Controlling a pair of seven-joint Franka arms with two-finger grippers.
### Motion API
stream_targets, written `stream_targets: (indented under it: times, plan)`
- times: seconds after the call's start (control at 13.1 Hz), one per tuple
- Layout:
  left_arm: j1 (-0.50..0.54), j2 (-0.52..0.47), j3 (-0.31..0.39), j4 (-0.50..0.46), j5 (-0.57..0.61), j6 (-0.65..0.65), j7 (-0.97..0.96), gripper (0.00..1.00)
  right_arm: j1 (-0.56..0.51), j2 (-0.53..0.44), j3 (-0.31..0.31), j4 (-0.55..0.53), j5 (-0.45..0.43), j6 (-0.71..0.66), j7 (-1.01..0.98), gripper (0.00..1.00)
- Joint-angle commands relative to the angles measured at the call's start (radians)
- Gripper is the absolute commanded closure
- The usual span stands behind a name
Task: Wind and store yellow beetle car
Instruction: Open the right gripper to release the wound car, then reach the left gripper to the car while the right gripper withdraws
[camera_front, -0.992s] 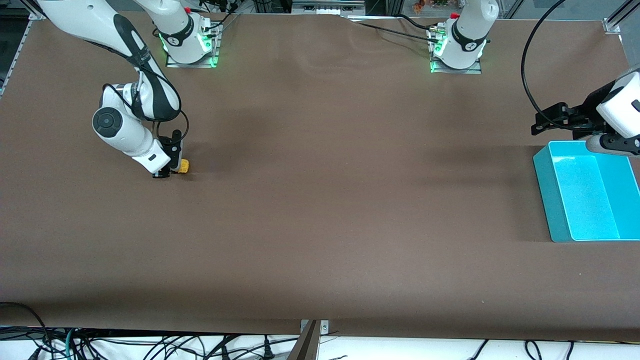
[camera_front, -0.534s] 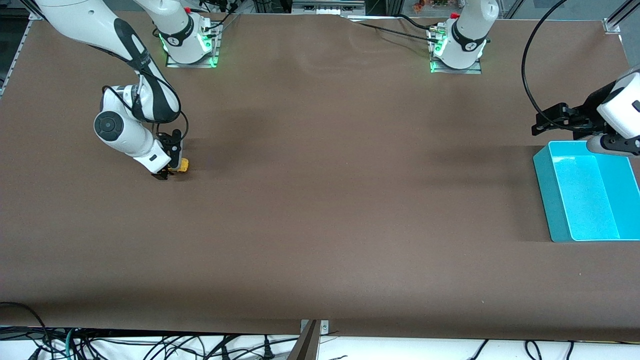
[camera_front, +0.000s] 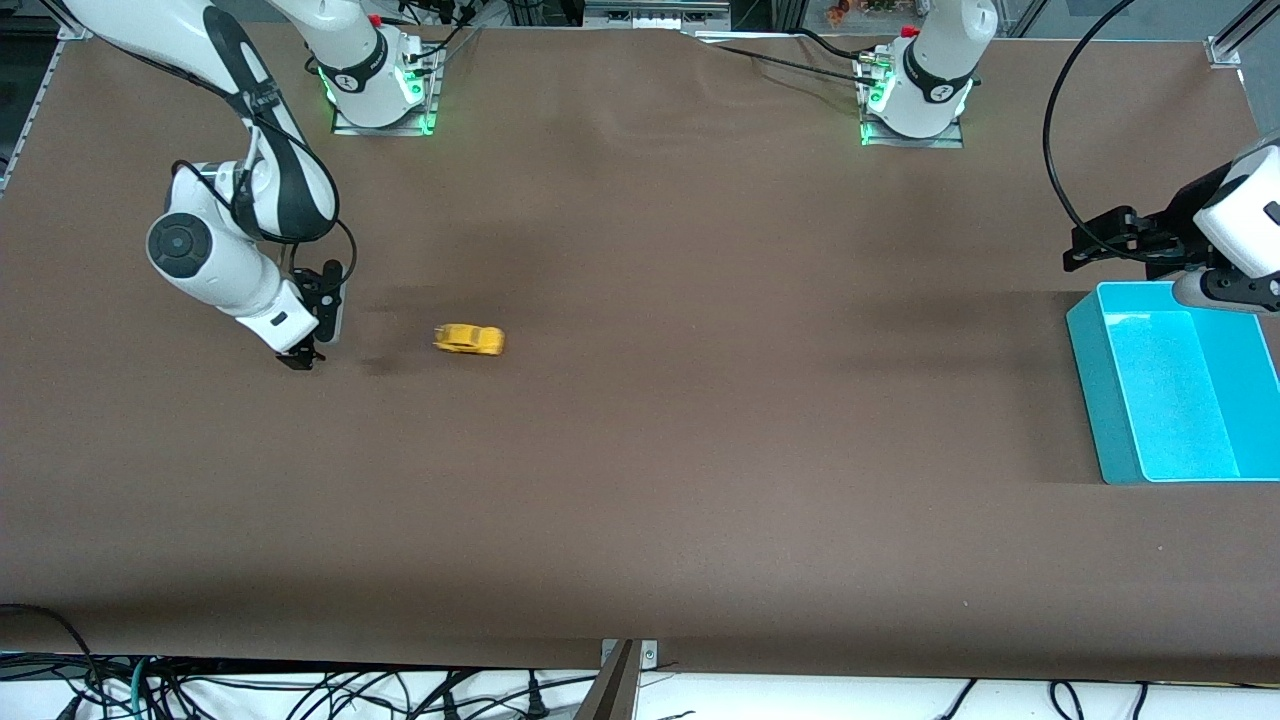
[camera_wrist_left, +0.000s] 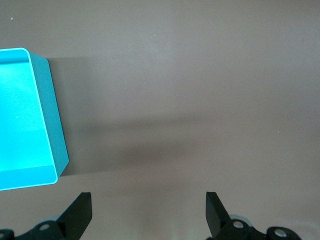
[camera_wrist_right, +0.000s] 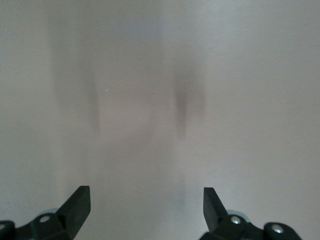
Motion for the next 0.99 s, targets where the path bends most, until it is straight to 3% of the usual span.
stream_targets:
  times: [0.0, 0.23, 0.38, 0.69, 0.92]
  plan:
    - [-0.005, 0.01, -0.006, 0.013, 0.007, -0.006, 0.023, 0.0, -0.007, -0.036, 0.004, 0.116, 0.006, -0.162, 0.012, 0.0]
    - [0.001, 0.01, -0.038, -0.005, 0.011, -0.009, 0.026, 0.0, -0.007, -0.045, 0.01, 0.246, 0.005, -0.362, 0.217, 0.0]
    - [0.004, 0.02, -0.064, -0.038, 0.019, -0.009, 0.149, 0.0, -0.007, -0.054, 0.024, 0.301, 0.005, -0.425, 0.349, 0.0]
    - [0.036, 0.054, -0.064, -0.064, 0.022, -0.001, 0.539, 0.0, -0.007, -0.109, 0.028, 0.319, 0.006, -0.436, 0.59, 0.0]
    - [0.042, 0.069, -0.076, -0.108, 0.112, 0.065, 0.765, 0.0, -0.007, -0.115, 0.028, 0.366, 0.006, -0.438, 0.694, 0.0]
